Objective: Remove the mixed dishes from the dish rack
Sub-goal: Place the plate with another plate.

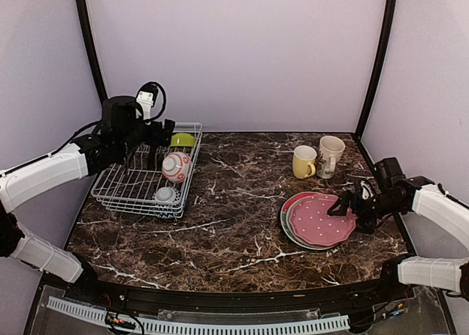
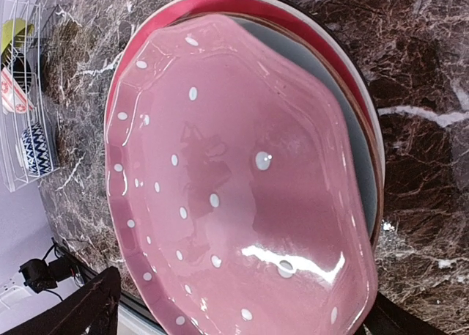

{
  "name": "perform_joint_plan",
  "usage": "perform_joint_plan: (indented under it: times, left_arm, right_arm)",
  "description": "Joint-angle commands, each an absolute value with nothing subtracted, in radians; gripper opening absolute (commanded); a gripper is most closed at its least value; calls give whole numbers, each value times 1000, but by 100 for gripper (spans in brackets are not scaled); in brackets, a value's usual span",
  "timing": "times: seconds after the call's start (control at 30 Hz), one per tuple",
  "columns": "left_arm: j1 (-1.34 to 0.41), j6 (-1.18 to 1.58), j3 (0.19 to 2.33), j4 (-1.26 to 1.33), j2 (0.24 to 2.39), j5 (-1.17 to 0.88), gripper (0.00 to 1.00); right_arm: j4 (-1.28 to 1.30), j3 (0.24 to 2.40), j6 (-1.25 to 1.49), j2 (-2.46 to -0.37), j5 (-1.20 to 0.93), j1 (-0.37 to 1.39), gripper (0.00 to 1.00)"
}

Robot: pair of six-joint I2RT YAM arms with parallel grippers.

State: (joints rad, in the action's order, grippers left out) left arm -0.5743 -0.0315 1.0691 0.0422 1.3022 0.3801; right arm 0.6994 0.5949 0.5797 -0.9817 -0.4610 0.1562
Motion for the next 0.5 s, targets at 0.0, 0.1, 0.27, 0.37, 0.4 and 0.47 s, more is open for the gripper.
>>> perform_joint_plan:
  times: [0.0, 0.1, 0.27, 0.37, 0.4, 0.47]
  left_arm:
    - [-493, 54, 1131, -63, 1334, 352, 97]
    - [-440, 88, 1183, -119, 1389, 306, 97]
    - [-342, 111, 1274, -243, 1497, 219, 93]
    - [-276, 140, 1309, -271, 1556, 143, 87]
    - [-262, 145, 1313, -273, 1567, 125, 86]
    - [-213, 159, 1320, -265, 1594, 55, 81]
  right_arm:
    - [755, 643, 558, -968, -423, 155, 99]
    - [786, 663, 555, -960, -396, 155, 99]
    - [857, 715, 547, -944, -268, 155, 99]
    - [840, 708, 565, -916, -262, 155, 99]
    - [836, 707, 573, -911, -262, 155, 99]
    - [814, 706, 586, -900, -275, 155, 99]
